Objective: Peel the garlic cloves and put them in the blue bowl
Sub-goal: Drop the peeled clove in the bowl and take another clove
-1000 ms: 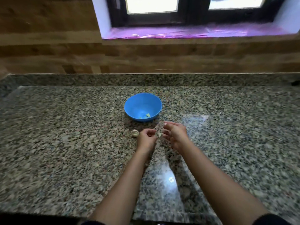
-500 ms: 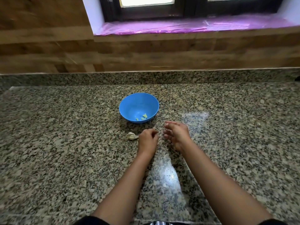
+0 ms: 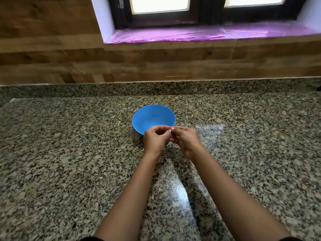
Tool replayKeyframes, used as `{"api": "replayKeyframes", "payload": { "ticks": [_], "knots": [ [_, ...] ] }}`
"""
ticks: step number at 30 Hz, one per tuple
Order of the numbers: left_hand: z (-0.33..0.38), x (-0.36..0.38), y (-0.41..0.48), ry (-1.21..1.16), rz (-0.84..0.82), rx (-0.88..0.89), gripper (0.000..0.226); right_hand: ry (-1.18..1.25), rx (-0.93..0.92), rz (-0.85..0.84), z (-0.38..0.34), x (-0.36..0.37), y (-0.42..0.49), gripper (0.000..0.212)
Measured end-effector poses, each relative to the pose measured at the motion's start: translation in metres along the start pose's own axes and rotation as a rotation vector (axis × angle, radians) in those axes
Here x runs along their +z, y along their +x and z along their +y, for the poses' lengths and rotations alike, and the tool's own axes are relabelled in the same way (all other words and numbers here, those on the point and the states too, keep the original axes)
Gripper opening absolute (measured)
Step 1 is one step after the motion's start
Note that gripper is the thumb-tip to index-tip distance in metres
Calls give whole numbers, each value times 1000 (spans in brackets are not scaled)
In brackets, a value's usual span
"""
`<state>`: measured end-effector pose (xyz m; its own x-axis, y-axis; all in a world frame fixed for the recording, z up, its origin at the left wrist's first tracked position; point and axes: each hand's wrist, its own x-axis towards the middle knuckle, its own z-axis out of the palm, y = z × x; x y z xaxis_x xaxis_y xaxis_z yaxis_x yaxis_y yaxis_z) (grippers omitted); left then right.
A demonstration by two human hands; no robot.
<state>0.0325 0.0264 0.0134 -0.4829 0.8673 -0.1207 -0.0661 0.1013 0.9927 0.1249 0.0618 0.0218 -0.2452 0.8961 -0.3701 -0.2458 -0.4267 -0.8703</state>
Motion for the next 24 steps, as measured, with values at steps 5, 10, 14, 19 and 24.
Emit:
{"api": "replayKeyframes", "payload": {
  "ticks": [5, 10, 14, 19, 24],
  "knots": [
    [-3, -4, 0, -20, 0, 3, 20, 78, 22, -4, -5, 0, -4, 8],
    [2, -6, -9, -86, -15, 6, 17, 195, 58, 9, -7, -2, -12, 8],
    [0, -12, -12, -10, 15, 37, 20, 206, 53, 19, -7, -3, -16, 7],
    [-1, -19, -16, 127, -71, 95, 5, 193, 36, -11, -10, 0, -21, 7],
    [1, -24, -16, 73, -81, 82, 8, 177, 30, -44, -7, 6, -23, 9]
  ]
}}
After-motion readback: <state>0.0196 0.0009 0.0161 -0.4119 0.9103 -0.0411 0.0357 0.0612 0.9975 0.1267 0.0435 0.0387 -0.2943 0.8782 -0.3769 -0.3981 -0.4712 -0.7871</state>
